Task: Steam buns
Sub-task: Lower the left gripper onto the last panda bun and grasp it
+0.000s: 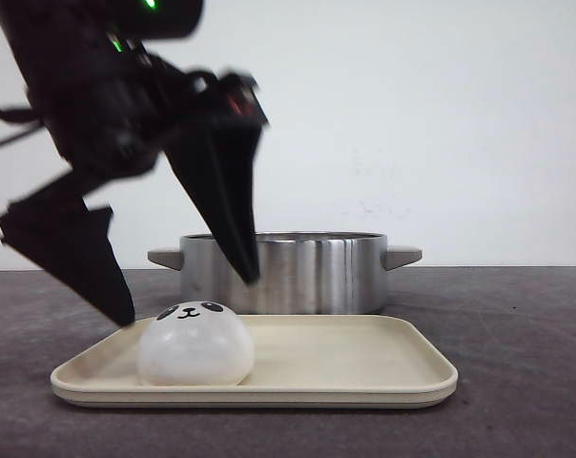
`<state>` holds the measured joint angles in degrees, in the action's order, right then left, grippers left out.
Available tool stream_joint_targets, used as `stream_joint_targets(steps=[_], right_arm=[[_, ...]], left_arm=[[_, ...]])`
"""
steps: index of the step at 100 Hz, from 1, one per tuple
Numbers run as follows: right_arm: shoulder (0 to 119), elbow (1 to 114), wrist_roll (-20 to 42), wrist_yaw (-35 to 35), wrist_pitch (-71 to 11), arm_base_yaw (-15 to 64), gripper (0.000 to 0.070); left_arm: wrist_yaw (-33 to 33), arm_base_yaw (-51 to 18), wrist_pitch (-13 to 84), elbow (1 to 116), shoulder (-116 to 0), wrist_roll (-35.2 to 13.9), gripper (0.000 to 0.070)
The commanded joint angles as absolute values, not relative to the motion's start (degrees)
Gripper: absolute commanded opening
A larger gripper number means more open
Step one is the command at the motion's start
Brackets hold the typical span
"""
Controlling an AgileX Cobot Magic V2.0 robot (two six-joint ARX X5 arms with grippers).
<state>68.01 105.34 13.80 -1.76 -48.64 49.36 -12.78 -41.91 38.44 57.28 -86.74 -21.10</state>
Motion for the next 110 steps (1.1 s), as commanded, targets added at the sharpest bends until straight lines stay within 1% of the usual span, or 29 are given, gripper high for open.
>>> stream_joint_targets(steps=[1,14,33,38,41,47,51,55,59,61,63,65,71,72,75,80,94,110], right_arm=[[68.5,106.3,14.7,-2.0,-48.1,50.4,0.0012],[68.5,106.3,14.7,-2.0,-48.3,51.2,0.0012],[68.5,106.3,14.7,-2.0,-48.6,51.7,0.0012],[68.5,106.3,14.7,-2.0,-48.6,51.7,0.0012],[68.5,106.3,14.6,-2.0,-48.6,51.7,0.0012],[68.5,106.3,14.6,-2.0,-48.6,51.7,0.0012],[68.5,106.3,14.6,-2.0,-48.6,51.7,0.0012],[68.5,106.3,14.6,-2.0,-48.6,51.7,0.0012],[68.5,106.3,14.6,-2.0,-48.6,51.7,0.0012],[68.5,106.3,14.6,-2.0,-48.6,51.7,0.0012],[68.5,106.3,14.6,-2.0,-48.6,51.7,0.0012],[68.5,106.3,14.6,-2.0,-48.6,51.7,0.0012],[68.5,106.3,14.6,-2.0,-48.6,51.7,0.0012],[68.5,106.3,14.6,-2.0,-48.6,51.7,0.0012],[68.5,106.3,14.6,-2.0,-48.6,51.7,0.0012],[68.5,106.3,14.6,-2.0,-48.6,51.7,0.0012],[68.5,106.3,14.6,-2.0,-48.6,51.7,0.0012],[68.5,106.3,14.6,-2.0,-48.6,51.7,0.0012]], left_arm=[[-11.6,-42.7,36.7,58.2,-89.0,-23.3,0.0627],[-10.1,-42.8,33.8,58.2,-91.6,-25.2,0.0627],[-9.3,-42.8,31.7,58.2,-93.5,-25.8,0.0624],[-8.6,-42.8,32.1,58.2,-93.8,-25.8,0.0604],[-8.5,-42.8,32.3,58.2,-93.9,-25.8,0.0564],[-8.5,-42.8,32.6,58.2,-94.1,-25.8,0.0456],[-8.5,-42.8,32.6,58.2,-94.3,-25.8,0.0399],[-8.5,-42.8,32.7,58.2,-94.4,-25.8,0.0376],[-8.5,-42.8,32.8,58.2,-94.5,-25.8,0.0373],[-8.5,-42.8,32.8,58.2,-94.5,-25.8,0.0354],[-8.5,-42.8,32.9,58.2,-94.5,-25.8,0.0314],[-8.5,-42.8,33.0,58.2,-94.5,-25.6,0.0255],[-8.6,-42.8,33.3,58.2,-94.5,-24.8,0.0016],[-8.6,-42.8,33.4,58.2,-94.5,-24.6,0.0000],[-8.6,-42.8,33.5,58.2,-94.5,-24.1,0.0013],[-8.5,-42.8,33.7,58.3,-94.4,-23.2,0.0010],[-8.6,-42.8,34.3,59.9,-91.9,-22.8,0.0010],[-8.1,-42.9,34.3,66.2,-85.8,-21.2,0.0010]])
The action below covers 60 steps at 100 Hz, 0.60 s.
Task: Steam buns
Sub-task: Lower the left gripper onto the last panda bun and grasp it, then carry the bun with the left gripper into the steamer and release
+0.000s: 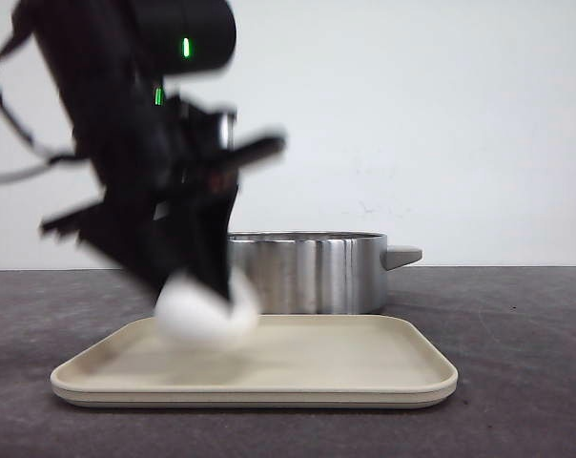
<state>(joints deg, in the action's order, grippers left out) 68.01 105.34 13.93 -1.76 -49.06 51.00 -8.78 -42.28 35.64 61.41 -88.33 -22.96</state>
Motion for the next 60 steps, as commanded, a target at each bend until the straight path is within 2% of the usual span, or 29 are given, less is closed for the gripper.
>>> stream_joint_targets(steps=[1,10,23,33,60], right_arm=[[68.5,106.3,14.6,-2.0,-48.6,51.7,0.0012],[68.5,106.3,14.6,-2.0,-48.5,51.7,0.0012],[68.5,106.3,14.6,-2.0,-48.4,51.7,0.0012],[68.5,106.3,14.6,-2.0,-48.1,51.7,0.0012],[68.5,106.3,14.5,-2.0,-48.1,51.7,0.0012]], left_arm=[[-7.9,-42.9,34.3,66.8,-85.4,-21.1,0.0010],[-2.9,-42.9,34.2,72.6,-82.6,-19.3,0.0010],[4.6,-42.6,33.8,81.2,-81.8,-13.1,0.0010],[5.1,-41.0,32.8,85.3,-82.4,-10.0,0.0010],[5.0,-36.3,30.0,86.7,-88.3,-9.9,0.0010]])
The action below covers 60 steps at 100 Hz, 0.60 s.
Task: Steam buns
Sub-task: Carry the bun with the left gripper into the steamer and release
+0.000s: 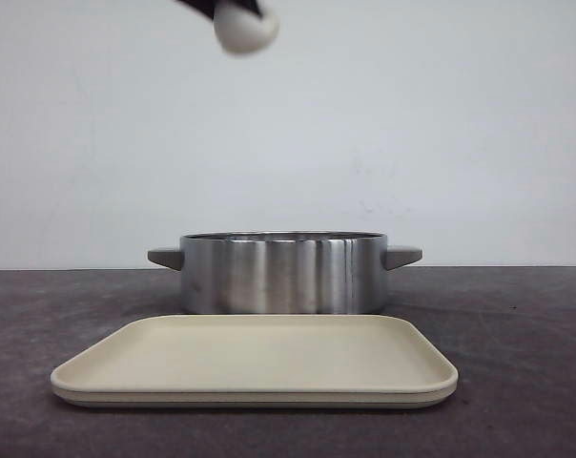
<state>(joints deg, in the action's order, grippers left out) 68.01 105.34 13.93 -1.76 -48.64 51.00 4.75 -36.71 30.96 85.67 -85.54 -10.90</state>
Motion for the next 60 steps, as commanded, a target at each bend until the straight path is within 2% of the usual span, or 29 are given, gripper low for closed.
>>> stream_joint_targets(steps=[1,60], right_arm=[[68.5,106.3,14.5,-2.0,-48.1,51.7,0.0012],[68.5,106.3,14.3,-3.6,-51.5,51.7,0.0012]], left_arm=[[5.0,-36.1,30.0,86.7,-88.7,-9.9,0.0010],[4.3,-31.4,28.8,87.7,-109.8,-9.8,0.0011]])
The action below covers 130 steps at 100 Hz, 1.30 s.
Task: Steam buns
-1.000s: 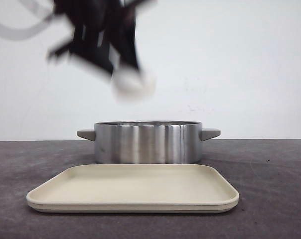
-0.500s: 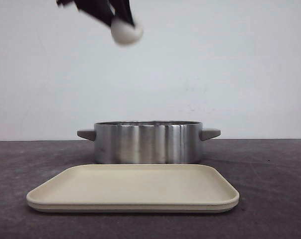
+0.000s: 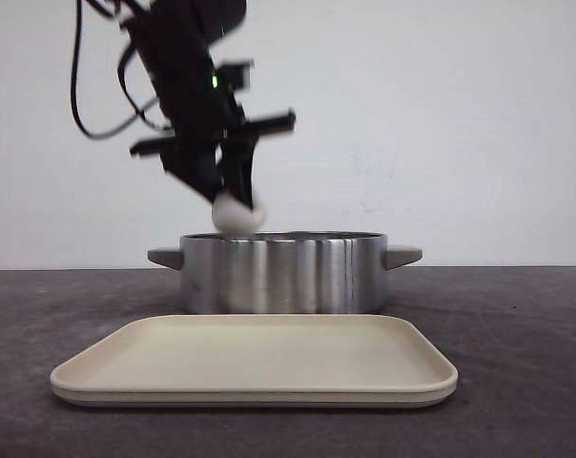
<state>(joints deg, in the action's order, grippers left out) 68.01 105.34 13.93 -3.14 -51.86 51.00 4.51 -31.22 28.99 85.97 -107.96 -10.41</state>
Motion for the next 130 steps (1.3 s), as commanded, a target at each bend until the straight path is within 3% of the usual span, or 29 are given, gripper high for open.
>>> stream_joint_targets(steps=[1,15,20,31,39,66,93,108,116,120,130], right_arm=[[68.5,106.3,14.3,-3.6,-51.5,51.7,0.0012],[68.5,106.3,14.3,-4.1,-51.5,51.7,0.0012],[68.5,106.3,14.3,-4.6,-51.5,51.7,0.0012],[68.5,106.3,14.3,-4.6,-51.5,51.7,0.0012],[68.5,106.3,14.3,-4.8,-51.5,51.7,0.0012],[68.5,106.3,14.3,-5.4,-51.4,51.6,0.0012],[68.8,104.9,9.6,-13.5,-51.6,51.2,0.0012],[68.8,99.9,8.9,-14.0,-51.6,48.6,0.0012],[68.5,95.9,8.9,-13.9,-51.3,47.0,0.0012],[68.4,93.4,8.9,-13.8,-50.0,46.6,0.0012],[67.1,85.8,8.9,-12.6,-42.9,46.5,0.0012]], left_arm=[[4.3,-31.4,28.8,87.7,-110.0,-9.8,0.0011],[4.1,-31.4,28.7,87.7,-111.5,-9.9,0.0059],[4.1,-31.4,28.6,87.7,-111.6,-9.9,0.0139],[4.1,-31.4,28.2,87.7,-111.6,-9.9,0.0384],[4.1,-31.3,28.7,88.0,-111.6,-10.1,0.0486],[4.1,-31.2,36.2,94.1,-110.6,-10.2,0.0492],[4.2,-31.2,37.4,95.4,-98.7,-14.6,0.0471],[4.5,-31.3,38.0,94.4,-88.4,-11.5,0.0466],[4.5,-31.7,37.9,93.1,-82.0,-8.1,0.0421],[4.5,-31.9,38.7,92.5,-78.6,-7.4,0.0383],[4.5,-32.1,41.0,91.0,-71.6,-7.1,0.0379]])
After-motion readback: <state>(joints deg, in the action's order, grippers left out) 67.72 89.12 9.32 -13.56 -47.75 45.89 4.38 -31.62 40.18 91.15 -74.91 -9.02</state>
